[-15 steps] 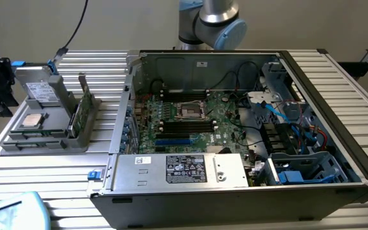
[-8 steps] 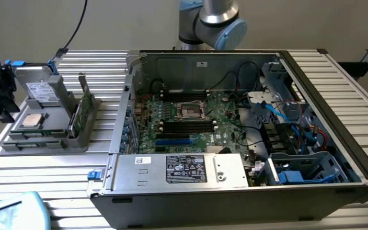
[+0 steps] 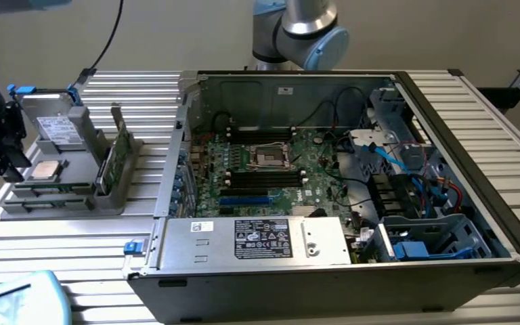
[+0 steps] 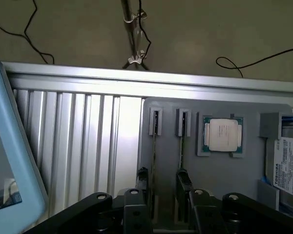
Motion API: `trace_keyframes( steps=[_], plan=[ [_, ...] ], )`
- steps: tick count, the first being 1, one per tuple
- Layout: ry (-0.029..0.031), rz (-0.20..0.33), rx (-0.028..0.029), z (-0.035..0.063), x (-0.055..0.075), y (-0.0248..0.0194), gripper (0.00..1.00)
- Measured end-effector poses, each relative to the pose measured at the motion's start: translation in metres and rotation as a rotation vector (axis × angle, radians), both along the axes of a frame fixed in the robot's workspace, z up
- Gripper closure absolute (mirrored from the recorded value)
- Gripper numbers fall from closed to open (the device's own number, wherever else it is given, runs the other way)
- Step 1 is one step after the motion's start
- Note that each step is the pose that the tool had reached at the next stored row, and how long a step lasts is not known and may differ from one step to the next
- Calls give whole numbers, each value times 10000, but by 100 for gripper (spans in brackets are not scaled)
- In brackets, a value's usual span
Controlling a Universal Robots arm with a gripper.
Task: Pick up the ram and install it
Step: 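Pick up the ram and move it above insertion slot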
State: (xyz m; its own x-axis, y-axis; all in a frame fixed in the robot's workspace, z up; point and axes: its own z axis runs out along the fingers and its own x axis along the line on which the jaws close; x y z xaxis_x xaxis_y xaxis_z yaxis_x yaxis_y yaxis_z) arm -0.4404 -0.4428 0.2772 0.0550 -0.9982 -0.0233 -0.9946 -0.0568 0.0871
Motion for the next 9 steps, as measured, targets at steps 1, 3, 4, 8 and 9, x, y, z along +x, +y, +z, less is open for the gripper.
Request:
trace_keyframes(
  steps=[1, 3, 4, 8, 9],
  plan=[
    [1, 3, 0, -18, 0, -4, 63],
    [1, 10, 0, -55, 1, -9, 63],
    [1, 13, -1, -72, 3, -9, 63],
    [1, 23, 0, -145, 16, -11, 63],
    [2, 26, -1, -163, 19, -11, 63]
  ],
)
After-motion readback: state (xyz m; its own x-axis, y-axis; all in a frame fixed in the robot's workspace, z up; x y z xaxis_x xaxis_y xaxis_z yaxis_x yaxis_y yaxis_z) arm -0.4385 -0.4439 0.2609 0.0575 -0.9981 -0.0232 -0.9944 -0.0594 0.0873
